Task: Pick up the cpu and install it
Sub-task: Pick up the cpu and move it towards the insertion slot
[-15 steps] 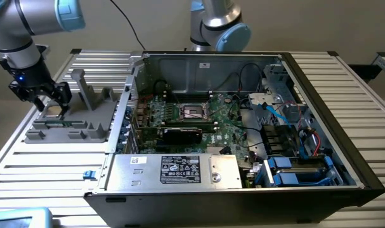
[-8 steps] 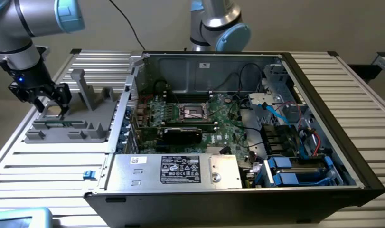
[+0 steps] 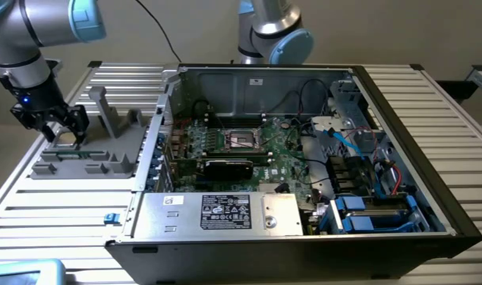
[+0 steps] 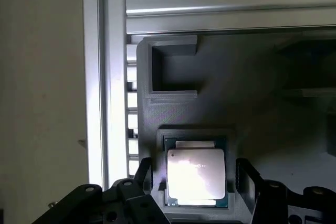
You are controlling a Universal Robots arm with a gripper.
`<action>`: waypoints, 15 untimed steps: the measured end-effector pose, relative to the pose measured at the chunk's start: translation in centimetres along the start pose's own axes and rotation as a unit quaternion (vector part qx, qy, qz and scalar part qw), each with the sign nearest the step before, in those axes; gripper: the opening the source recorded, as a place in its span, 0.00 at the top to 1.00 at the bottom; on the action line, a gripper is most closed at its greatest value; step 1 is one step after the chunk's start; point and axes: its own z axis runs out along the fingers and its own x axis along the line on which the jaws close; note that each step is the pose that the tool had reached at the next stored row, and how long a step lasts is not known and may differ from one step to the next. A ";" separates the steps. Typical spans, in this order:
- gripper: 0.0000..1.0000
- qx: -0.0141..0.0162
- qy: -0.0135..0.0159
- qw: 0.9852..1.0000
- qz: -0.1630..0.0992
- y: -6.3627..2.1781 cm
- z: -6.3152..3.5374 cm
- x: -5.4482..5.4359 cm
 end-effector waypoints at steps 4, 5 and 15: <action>0.26 0.002 -0.003 1.000 0.000 0.03 0.00 0.0; 0.26 0.002 -0.004 1.000 0.000 0.04 0.00 0.0; 0.35 0.002 -0.005 1.000 0.000 0.10 -0.02 0.0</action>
